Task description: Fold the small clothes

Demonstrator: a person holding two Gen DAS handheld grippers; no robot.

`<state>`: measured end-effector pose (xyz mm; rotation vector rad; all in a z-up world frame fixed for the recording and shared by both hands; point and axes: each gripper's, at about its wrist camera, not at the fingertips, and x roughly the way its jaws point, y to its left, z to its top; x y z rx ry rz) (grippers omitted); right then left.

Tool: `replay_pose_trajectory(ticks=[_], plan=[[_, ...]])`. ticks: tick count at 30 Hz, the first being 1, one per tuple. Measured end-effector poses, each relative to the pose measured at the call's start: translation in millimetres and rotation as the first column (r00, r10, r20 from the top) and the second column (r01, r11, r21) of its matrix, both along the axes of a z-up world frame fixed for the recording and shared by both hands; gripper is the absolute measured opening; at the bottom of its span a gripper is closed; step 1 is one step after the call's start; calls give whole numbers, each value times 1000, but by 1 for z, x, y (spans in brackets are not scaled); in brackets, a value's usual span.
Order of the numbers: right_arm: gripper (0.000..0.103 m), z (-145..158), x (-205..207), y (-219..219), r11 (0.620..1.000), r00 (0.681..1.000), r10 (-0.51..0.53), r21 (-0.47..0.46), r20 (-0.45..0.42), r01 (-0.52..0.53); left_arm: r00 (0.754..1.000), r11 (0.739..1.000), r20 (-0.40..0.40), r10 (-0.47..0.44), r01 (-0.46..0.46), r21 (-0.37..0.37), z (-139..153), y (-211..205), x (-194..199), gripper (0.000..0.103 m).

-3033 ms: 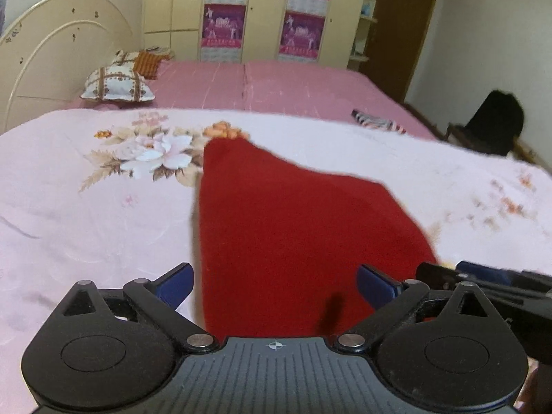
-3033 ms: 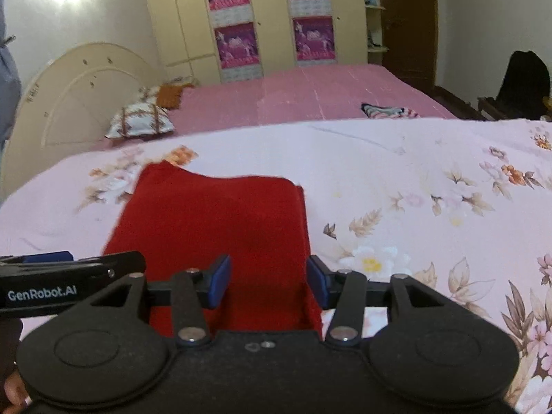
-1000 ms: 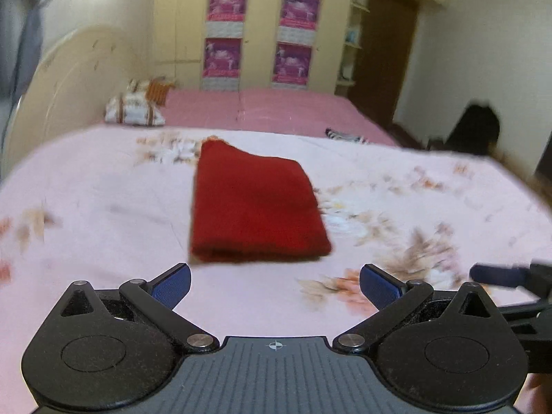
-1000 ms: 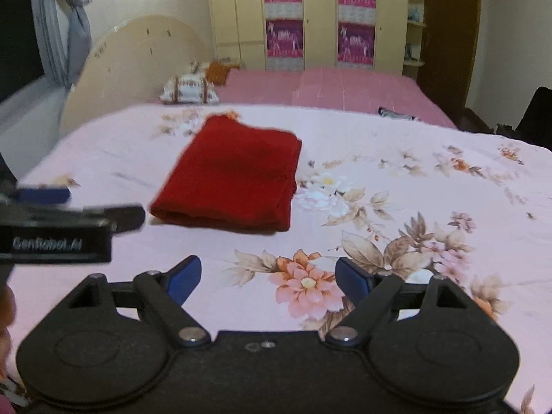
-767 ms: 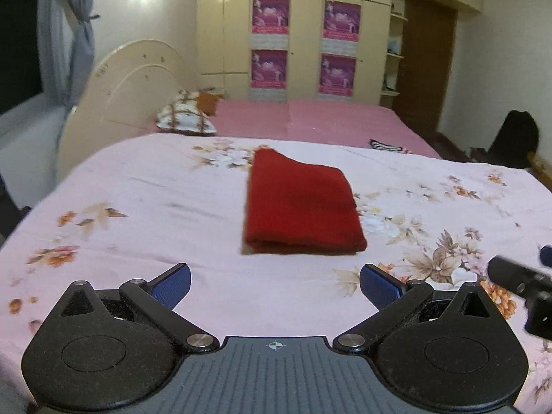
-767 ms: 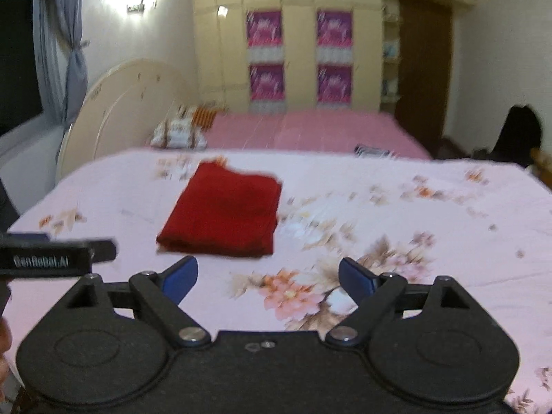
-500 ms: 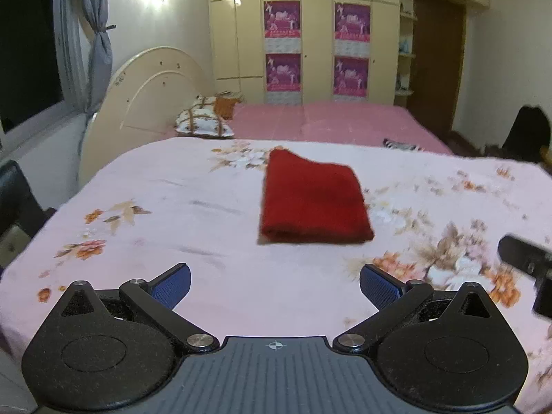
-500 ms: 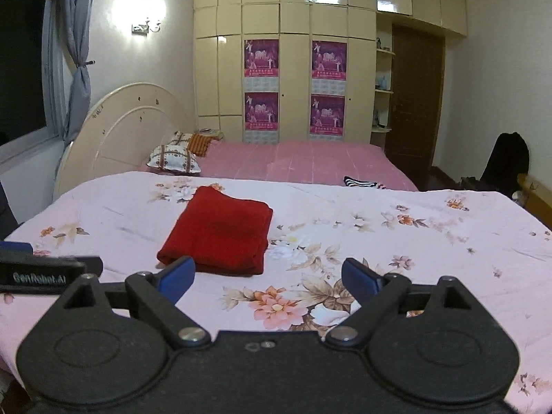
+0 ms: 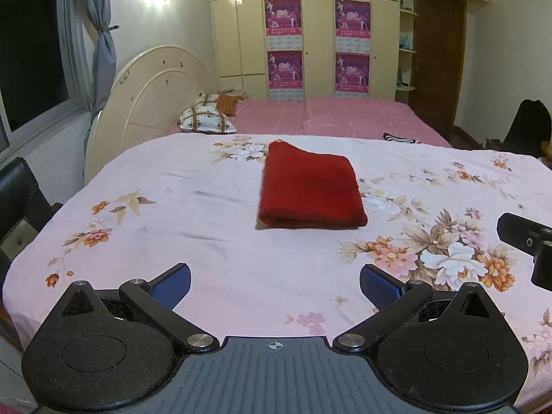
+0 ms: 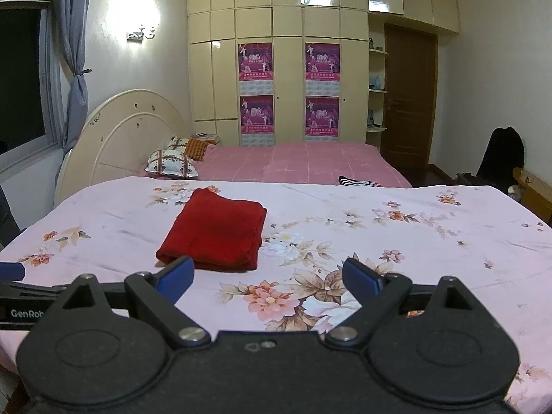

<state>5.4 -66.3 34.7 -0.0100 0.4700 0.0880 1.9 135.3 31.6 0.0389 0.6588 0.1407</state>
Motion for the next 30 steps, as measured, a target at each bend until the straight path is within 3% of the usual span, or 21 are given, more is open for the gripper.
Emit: replay_pose_trajectory(ticks=[30], plan=[[93, -3, -5, -11, 1000, 1000, -6, -13, -25, 6, 1000, 999, 10, 29, -29, -17, 4, -3, 1, 103]])
